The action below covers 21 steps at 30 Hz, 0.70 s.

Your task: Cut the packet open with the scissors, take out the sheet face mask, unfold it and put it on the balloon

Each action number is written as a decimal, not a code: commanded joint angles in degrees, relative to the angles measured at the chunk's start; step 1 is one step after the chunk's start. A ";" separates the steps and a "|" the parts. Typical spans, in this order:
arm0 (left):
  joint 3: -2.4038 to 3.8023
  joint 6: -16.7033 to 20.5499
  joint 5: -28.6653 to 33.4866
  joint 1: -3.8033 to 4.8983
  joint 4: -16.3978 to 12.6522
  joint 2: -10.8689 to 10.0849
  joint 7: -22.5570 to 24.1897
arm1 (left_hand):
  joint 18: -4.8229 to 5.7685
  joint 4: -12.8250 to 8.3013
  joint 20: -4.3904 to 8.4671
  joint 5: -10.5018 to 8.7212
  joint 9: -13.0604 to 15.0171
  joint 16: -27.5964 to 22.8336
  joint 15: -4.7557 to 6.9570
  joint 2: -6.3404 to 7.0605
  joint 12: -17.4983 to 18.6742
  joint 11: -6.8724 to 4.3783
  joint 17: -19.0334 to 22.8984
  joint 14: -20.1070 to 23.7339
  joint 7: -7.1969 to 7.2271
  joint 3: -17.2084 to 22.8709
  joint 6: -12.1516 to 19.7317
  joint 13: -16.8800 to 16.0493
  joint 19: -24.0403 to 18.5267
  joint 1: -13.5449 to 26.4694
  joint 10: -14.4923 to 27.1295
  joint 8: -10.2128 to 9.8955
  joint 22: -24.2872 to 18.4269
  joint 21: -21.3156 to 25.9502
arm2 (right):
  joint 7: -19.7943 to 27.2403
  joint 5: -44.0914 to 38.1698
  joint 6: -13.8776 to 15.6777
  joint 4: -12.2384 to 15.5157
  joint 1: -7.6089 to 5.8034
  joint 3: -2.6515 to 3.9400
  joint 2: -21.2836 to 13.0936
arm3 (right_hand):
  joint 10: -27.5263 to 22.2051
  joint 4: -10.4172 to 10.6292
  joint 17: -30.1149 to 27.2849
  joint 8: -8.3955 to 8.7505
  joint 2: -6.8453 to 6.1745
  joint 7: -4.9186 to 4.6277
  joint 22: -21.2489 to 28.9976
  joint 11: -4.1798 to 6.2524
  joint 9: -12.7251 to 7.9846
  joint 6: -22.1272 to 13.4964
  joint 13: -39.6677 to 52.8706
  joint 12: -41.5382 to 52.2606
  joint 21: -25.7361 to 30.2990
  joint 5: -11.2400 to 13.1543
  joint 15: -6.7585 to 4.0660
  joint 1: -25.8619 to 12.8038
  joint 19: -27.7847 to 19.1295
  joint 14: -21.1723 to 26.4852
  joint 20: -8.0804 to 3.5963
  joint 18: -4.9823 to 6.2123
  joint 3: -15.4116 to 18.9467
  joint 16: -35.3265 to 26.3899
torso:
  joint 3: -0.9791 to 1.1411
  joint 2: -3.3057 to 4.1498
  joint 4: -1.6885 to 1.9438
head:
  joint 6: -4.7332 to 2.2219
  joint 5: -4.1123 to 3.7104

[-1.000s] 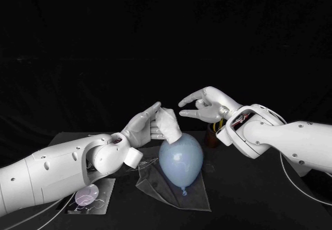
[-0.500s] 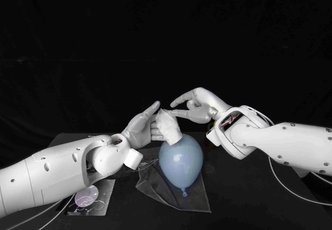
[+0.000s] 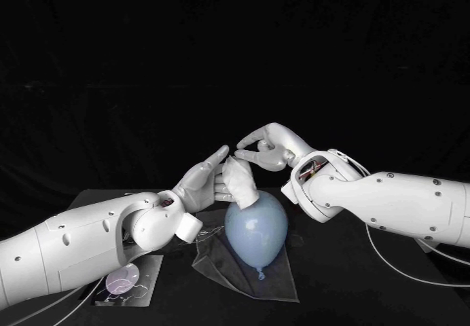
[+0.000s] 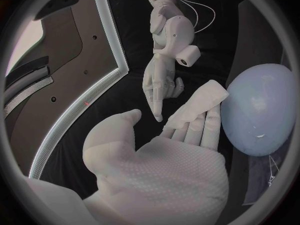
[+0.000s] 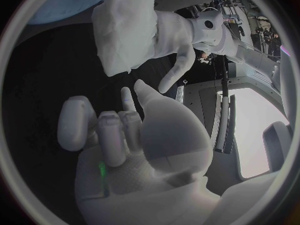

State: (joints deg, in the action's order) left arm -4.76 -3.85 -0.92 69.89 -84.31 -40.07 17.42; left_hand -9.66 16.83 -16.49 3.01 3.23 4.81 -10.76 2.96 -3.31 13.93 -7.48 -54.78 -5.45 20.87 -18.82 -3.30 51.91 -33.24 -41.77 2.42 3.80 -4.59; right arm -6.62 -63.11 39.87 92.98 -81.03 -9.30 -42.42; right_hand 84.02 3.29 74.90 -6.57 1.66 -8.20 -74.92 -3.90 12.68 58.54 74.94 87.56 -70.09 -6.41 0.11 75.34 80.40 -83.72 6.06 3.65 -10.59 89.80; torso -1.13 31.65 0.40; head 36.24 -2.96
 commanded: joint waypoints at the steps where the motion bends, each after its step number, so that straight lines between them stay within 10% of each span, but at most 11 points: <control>1: 0.09 -0.44 -2.23 0.13 -0.16 0.07 0.21 | -0.51 0.11 -0.10 -0.26 0.08 -0.38 -0.13 -0.20 0.12 -0.07 -0.02 0.01 -0.40 -0.36 0.04 0.05 -0.12 0.57 0.43 0.36 -0.07 0.24 | -4.00 -1.85 -0.41 -0.38 0.03 0.04 0.48 | 5.25 0.94 15.10 0.27 -0.17 0.09 -9.49 0.57 -0.17 0.44 13.94 0.54 -0.16 0.68 -0.50 -1.20 -0.24 -6.28 -0.20 0.52 -0.06 0.20 | -0.05 0.00 -0.03 | 0.00 -0.03; 21: 0.10 -0.07 -2.57 0.14 -0.01 0.17 0.01 | -0.47 0.10 -0.12 -0.26 0.11 -0.42 -0.16 -0.25 0.12 -0.05 -0.01 0.08 -0.44 -0.48 -0.01 0.04 -0.27 0.54 0.35 0.36 -0.08 0.33 | -6.00 -2.06 -4.58 -0.18 0.36 0.04 1.91 | 5.36 2.07 15.10 -0.09 -1.05 0.45 -9.49 0.83 -0.30 1.28 14.10 0.79 -0.16 1.00 -0.68 -1.89 -0.20 -6.28 -0.31 0.52 -0.78 0.20 | 0.01 0.00 0.01 | 0.10 -0.07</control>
State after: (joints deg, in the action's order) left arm -4.76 -3.73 -3.15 69.92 -84.23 -40.00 17.16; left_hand -9.66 17.00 -16.49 3.01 3.29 4.59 -10.77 2.96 -3.31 13.92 -7.47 -54.78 -5.44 20.71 -18.82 -3.30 51.91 -33.24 -41.78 2.42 3.81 -4.59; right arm -11.87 -64.09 37.04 92.66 -80.72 -9.30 -40.60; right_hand 84.03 5.32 74.95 -6.57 0.84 -7.80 -74.95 -3.48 12.38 59.34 74.95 87.96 -70.09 -5.61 0.09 73.50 80.40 -83.72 6.06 3.53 -11.08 89.74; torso -1.16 31.64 0.38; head 36.28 -3.07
